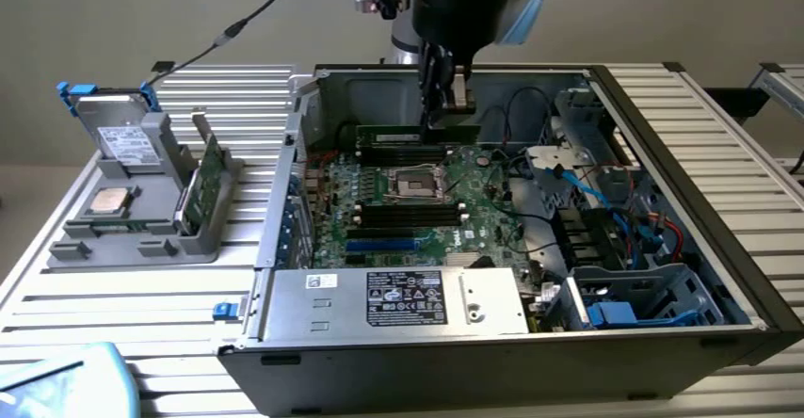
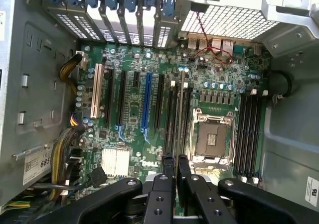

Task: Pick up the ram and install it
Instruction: 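Pick up the ram and move it above insertion slot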

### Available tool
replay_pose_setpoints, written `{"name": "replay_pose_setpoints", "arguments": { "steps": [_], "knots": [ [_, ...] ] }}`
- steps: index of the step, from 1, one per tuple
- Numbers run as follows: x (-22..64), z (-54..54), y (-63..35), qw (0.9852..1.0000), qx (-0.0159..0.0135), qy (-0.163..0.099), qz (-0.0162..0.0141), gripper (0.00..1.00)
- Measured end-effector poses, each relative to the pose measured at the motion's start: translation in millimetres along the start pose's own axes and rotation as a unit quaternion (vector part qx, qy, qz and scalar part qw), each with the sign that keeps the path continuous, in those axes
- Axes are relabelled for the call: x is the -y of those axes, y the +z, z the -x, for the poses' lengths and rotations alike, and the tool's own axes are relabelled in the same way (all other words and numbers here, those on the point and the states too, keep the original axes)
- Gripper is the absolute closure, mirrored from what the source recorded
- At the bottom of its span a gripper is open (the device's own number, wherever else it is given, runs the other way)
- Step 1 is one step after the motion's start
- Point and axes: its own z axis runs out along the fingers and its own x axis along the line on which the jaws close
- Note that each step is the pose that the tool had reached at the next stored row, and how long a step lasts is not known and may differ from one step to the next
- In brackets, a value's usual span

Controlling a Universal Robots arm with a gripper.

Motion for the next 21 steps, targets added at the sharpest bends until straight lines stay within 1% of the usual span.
{"name": "replay_pose_setpoints", "arguments": {
  "steps": [2,4,21],
  "knots": [
    [0.5,-0.2,2.7,1.0000,-0.0009,0.001,0.0000,0.86],
    [1.1,-0.4,5.9,1.0000,-0.0012,0.001,0.0000,0.86],
    [4.9,-2.2,36.6,0.9999,-0.0001,0.017,-0.0010,0.86]
  ]
}}
